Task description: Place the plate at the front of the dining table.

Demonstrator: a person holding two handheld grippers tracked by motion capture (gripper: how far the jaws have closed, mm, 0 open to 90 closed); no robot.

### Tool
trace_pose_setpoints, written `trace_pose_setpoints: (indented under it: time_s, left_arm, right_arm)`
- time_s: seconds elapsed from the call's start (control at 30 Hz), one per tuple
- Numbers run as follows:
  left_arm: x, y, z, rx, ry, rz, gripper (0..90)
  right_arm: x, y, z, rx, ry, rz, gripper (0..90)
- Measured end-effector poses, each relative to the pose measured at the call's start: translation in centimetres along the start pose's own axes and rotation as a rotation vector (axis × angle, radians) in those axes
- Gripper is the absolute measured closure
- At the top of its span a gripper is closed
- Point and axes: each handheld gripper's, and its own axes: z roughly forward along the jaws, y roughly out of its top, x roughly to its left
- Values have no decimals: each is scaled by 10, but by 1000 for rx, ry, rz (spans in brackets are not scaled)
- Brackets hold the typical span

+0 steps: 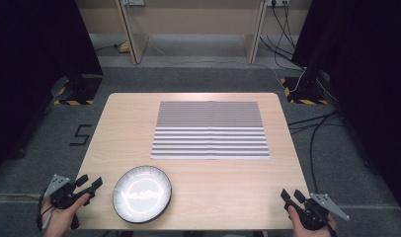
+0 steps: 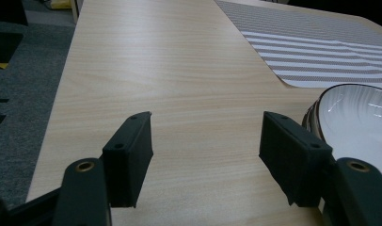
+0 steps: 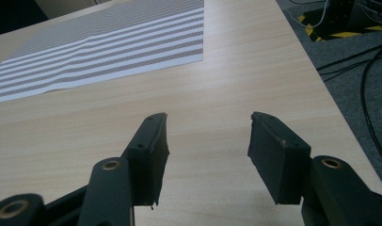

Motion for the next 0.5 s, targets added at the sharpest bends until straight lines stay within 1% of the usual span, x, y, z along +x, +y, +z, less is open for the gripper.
trace_pose_setpoints:
  time_s: [0.2, 0.23, 0.27, 0.3, 0.33, 0.37, 0.4, 0.43, 0.47, 0.5]
  left_arm:
    - [-5, 2, -1, -10, -19, -8, 368]
    - [-5, 4, -2, -23, -25, -13, 378]
    - [-6, 5, -3, -32, -34, -23, 382]
    - [-6, 5, -3, -32, -34, -23, 387]
    - [-6, 6, -4, -43, -48, -38, 387]
    - [-7, 7, -4, -45, -58, -37, 398]
    - [-7, 7, -4, -45, -58, -37, 404]
    - [-8, 7, -5, -42, -59, -34, 409]
    - [-9, 7, -5, -38, -61, -37, 413]
    - [-9, 7, -5, -38, -61, -37, 422]
  right_arm:
    - [3, 0, 1, 6, 16, 8, 487]
    - [7, 0, 3, 13, 48, 24, 502]
    - [10, 0, 5, 18, 57, 22, 503]
    - [10, 0, 5, 18, 57, 22, 503]
    - [13, 0, 6, 25, 65, 15, 504]
    - [21, 0, 11, 42, 102, 16, 518]
    - [21, 0, 11, 42, 102, 16, 518]
    - [27, 1, 14, 52, 116, -2, 519]
    - [31, 2, 16, 59, 123, -13, 520]
    - [31, 2, 16, 59, 123, -13, 520]
